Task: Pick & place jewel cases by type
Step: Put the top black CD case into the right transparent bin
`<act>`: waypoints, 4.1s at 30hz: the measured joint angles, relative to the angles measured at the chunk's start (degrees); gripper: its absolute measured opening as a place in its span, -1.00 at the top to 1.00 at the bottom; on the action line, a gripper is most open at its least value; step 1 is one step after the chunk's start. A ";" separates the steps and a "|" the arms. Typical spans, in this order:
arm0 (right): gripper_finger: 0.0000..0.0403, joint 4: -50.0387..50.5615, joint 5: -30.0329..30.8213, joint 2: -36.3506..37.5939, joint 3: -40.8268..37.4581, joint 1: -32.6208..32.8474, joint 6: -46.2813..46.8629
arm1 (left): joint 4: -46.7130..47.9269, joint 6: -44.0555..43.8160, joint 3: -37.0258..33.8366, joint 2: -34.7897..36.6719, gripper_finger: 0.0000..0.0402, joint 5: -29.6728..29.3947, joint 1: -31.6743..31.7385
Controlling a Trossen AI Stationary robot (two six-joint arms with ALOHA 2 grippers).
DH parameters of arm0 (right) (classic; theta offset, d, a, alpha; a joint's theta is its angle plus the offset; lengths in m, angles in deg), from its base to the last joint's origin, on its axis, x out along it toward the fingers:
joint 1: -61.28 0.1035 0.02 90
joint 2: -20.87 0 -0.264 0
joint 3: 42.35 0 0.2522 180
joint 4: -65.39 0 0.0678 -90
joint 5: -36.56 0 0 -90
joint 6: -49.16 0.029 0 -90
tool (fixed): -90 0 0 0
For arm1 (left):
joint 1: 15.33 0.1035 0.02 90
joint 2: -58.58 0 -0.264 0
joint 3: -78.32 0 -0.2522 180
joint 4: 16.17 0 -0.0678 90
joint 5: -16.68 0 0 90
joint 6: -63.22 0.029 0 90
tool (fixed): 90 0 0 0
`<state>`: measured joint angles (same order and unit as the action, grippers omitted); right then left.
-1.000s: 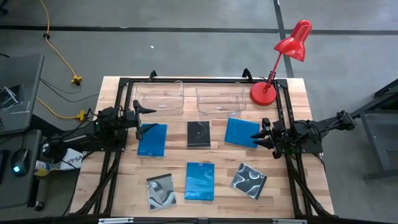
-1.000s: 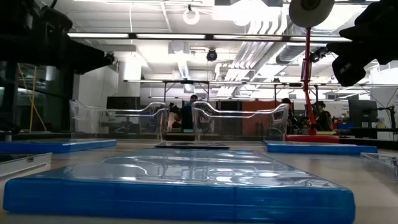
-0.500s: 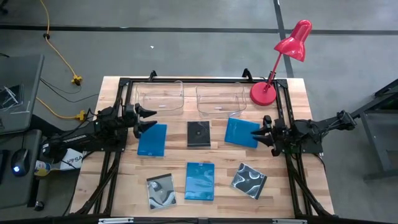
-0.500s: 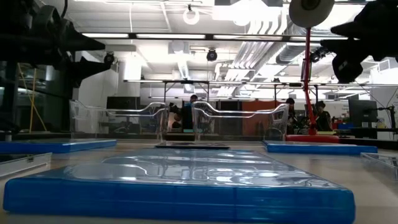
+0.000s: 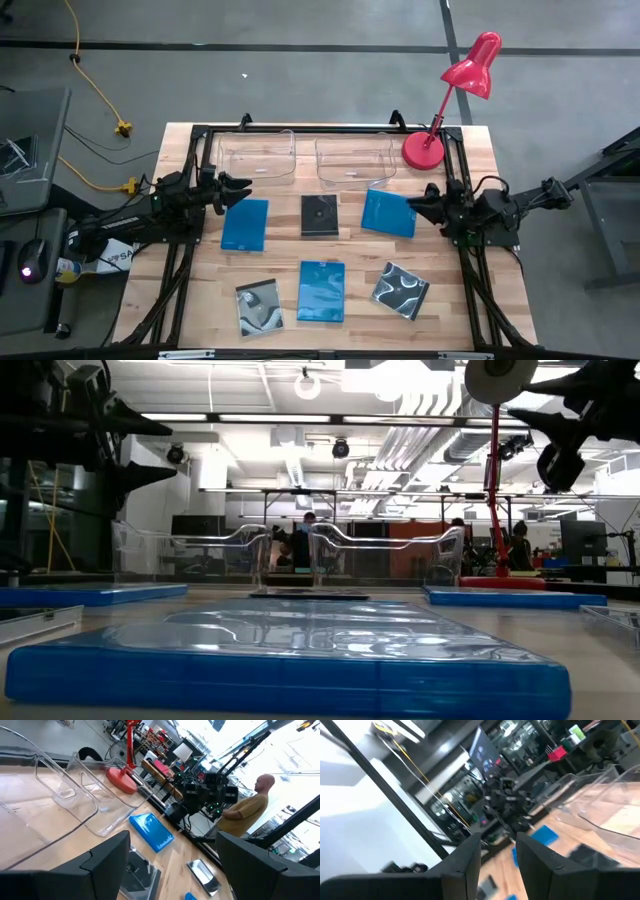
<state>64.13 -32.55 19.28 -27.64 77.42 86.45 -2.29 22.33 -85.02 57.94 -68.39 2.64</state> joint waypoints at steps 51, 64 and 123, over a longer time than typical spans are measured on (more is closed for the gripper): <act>0.46 45.46 19.06 -44.15 55.67 -0.55 -7.29 | 16.98 15.76 39.28 -41.00 -0.45 -1.43 0.00; 0.46 67.88 2.78 -62.46 66.93 -10.53 16.03 | 18.95 2.83 40.59 -57.68 -0.45 7.69 0.00; 0.46 12.90 -8.48 -75.68 29.07 -13.90 32.83 | -10.90 -34.87 31.75 -91.19 -0.45 1.77 -8.98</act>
<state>77.03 -41.03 -56.39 1.43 63.52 119.28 -13.19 -12.53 -53.27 -33.25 -66.62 -6.34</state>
